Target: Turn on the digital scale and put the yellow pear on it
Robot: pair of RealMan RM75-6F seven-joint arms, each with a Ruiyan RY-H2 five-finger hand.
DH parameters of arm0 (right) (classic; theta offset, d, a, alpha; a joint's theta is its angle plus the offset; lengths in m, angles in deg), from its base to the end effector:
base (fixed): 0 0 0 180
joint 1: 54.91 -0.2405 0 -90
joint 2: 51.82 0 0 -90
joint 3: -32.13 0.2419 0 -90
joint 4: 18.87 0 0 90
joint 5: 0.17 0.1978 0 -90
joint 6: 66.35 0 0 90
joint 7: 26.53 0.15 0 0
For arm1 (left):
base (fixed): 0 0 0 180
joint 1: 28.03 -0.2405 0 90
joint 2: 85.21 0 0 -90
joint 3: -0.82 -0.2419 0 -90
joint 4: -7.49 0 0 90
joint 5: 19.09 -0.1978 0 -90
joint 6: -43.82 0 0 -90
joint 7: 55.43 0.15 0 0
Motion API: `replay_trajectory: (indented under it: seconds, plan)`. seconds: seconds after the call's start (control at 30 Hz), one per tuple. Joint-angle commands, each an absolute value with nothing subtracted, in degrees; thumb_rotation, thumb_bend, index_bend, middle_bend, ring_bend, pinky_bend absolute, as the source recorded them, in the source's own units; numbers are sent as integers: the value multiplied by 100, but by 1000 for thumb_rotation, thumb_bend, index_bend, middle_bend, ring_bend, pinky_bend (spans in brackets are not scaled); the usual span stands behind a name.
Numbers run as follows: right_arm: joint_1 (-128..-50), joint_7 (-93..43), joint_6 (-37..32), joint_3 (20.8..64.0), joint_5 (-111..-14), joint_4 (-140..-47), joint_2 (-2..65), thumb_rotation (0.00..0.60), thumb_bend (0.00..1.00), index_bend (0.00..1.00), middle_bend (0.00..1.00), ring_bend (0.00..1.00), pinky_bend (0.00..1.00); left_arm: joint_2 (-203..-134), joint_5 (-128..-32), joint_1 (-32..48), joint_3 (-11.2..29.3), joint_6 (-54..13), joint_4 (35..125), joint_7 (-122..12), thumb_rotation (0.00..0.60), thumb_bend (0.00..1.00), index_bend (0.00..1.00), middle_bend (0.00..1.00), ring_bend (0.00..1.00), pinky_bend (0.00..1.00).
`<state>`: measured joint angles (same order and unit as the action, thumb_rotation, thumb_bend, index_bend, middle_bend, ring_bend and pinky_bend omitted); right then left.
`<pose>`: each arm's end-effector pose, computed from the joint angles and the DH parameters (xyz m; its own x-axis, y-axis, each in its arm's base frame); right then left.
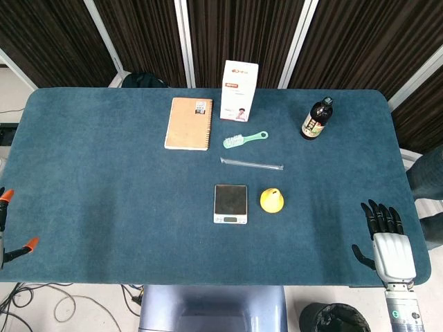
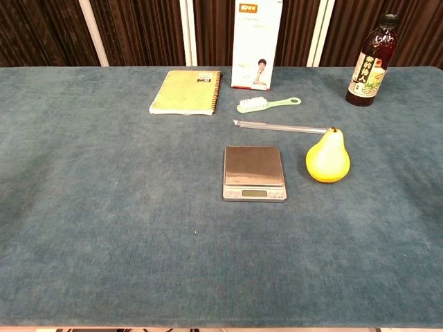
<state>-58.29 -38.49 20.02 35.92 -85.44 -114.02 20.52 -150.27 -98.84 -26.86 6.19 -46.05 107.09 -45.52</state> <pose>-0.2742 -0.1791 0.1240 0.4091 0.0110 0.9124 -0.9124 0.0215 0.4088 -0.2879 0.1716 0.1718 0.4217 -0.0695 0.9041 0.8997 0.1565 -0.4076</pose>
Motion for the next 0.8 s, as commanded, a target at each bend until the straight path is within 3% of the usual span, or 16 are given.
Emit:
replay_trajectory:
  seconds: [0.03, 0.8]
  plan:
    - [-5827, -3844, 2009, 3595, -8546, -11399, 2050, 600, 332, 14, 57, 0, 0, -15031, -9879, -2684, 622, -4605, 10707, -4546, 600, 104, 69, 0, 0, 0]
    - [-5820, -3719, 2036, 3592, -8597, -11422, 1996, 600, 331, 14, 57, 0, 0, -15044, -9900, -2691, 612, -4624, 10705, -4514, 600, 104, 66, 0, 0, 0]
